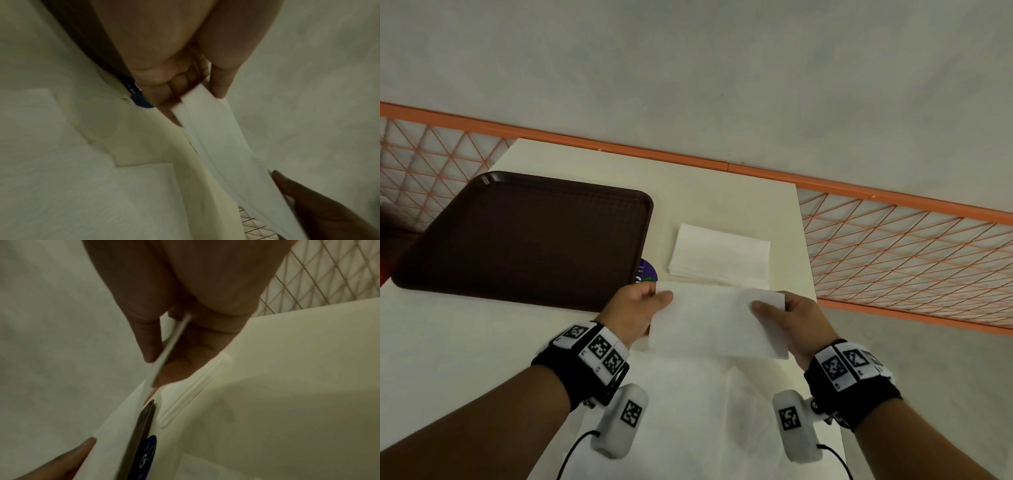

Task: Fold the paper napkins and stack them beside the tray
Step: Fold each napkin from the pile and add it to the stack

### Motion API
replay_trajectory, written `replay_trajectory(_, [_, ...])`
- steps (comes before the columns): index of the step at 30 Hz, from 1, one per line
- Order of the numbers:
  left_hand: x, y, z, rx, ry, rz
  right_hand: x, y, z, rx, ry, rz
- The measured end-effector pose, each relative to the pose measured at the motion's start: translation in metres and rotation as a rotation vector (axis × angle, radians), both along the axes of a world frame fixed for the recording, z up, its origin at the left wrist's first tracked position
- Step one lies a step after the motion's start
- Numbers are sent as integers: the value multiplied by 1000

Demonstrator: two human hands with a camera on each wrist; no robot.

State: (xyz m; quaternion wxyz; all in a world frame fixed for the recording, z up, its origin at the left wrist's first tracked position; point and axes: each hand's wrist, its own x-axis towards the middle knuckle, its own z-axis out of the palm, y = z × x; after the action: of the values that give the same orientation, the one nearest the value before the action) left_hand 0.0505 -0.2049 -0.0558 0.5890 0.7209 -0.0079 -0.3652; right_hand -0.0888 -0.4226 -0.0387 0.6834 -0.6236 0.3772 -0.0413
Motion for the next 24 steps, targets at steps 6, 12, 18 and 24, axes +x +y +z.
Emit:
replay_trajectory(6, [23, -27, -17, 273, -268, -50, 5, -12, -23, -76, 168, 17])
replay_trajectory(12, [61, -66, -14, 382, -555, -136, 44, -45, -29, -382, 220, 61])
replay_trajectory(18, [103, -98, -19, 438, -635, -119, 90, -84, -24, -695, 350, 76])
replay_trajectory(24, [120, -112, -34, 450, -650, -130, 116, -100, -38, -717, 445, 73])
